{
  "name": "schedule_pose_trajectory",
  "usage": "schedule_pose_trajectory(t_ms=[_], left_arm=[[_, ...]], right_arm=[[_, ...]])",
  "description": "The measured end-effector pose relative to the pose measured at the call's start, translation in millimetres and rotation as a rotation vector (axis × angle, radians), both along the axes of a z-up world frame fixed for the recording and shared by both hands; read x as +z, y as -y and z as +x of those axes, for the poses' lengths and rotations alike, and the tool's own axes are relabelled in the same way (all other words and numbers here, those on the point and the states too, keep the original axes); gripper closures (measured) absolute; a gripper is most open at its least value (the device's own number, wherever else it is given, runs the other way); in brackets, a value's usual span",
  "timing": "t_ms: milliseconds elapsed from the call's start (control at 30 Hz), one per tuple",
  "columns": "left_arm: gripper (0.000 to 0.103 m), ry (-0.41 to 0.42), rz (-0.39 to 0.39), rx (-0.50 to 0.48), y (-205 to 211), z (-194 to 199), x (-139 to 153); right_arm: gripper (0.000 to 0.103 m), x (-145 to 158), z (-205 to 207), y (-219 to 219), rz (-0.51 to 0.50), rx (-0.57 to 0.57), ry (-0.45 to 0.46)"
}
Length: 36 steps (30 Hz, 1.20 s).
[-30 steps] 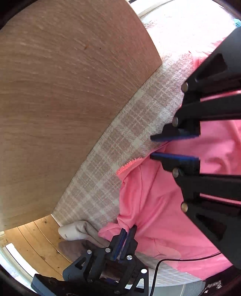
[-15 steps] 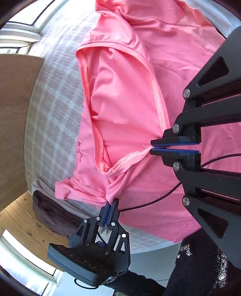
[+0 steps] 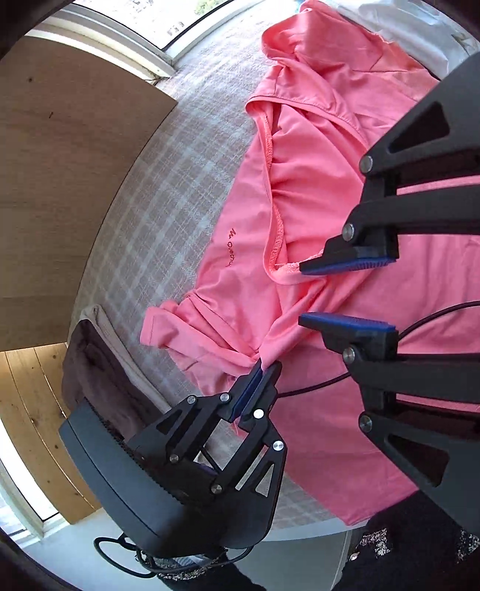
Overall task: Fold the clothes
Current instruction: 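Release the neckline with the right tool while the left tool holds the shirt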
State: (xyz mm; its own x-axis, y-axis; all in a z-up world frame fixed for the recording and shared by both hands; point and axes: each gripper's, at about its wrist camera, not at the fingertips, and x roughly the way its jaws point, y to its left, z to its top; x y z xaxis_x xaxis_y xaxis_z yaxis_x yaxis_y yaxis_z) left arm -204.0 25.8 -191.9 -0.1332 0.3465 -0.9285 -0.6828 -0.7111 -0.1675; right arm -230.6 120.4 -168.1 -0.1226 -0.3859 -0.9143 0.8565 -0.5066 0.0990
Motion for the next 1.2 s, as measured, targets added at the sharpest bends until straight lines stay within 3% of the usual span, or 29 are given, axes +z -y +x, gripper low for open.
schedule_pose_trajectory(t_ms=[167, 333, 367, 433, 533, 600, 700, 800, 900, 933, 1167, 1200], left_arm=[[0.100, -0.007, 0.012, 0.004, 2.3, 3.5, 2.2], [0.100, -0.009, 0.020, 0.008, 2.9, 8.2, -0.4], [0.100, -0.007, 0.024, 0.008, 0.2, 7.7, -2.4], [0.100, -0.007, 0.025, 0.003, -0.9, 8.2, -3.6], [0.100, -0.006, 0.028, 0.002, 3.1, 11.8, 0.5], [0.100, -0.005, 0.028, 0.002, 3.7, 11.2, 0.2], [0.100, -0.006, 0.019, 0.002, 5.7, 11.6, -1.3], [0.100, -0.003, 0.015, 0.004, 8.6, 13.0, -3.3], [0.100, 0.000, 0.014, 0.004, 10.5, 15.1, -4.8], [0.100, 0.000, 0.013, 0.002, 10.3, 15.1, -5.6], [0.100, 0.005, 0.007, 0.002, 9.6, 11.2, -8.1], [0.100, 0.006, 0.008, 0.002, 10.1, 11.4, -7.7]], right_arm=[[0.082, -27.8, -11.0, 13.2, 0.077, -0.007, -0.019], [0.082, -18.6, -18.5, 8.8, 0.058, -0.015, -0.040], [0.081, -15.4, -16.6, 11.5, 0.051, 0.003, -0.049], [0.068, -13.7, -13.6, 20.5, 0.041, 0.035, -0.052], [0.067, -21.7, -11.5, 29.6, 0.088, 0.064, -0.080], [0.069, -30.8, -18.0, 29.0, 0.099, 0.051, -0.036], [0.095, -41.5, -35.7, 11.6, 0.067, -0.015, 0.116], [0.095, -47.6, -59.0, -16.7, -0.029, -0.130, 0.328], [0.095, -52.1, -83.6, -56.3, -0.203, -0.294, 0.549], [0.095, -49.9, -88.4, -66.8, -0.225, -0.339, 0.547], [0.091, -23.7, -81.0, -56.3, -0.132, -0.306, 0.311], [0.085, -20.3, -79.1, -54.4, -0.119, -0.298, 0.280]])
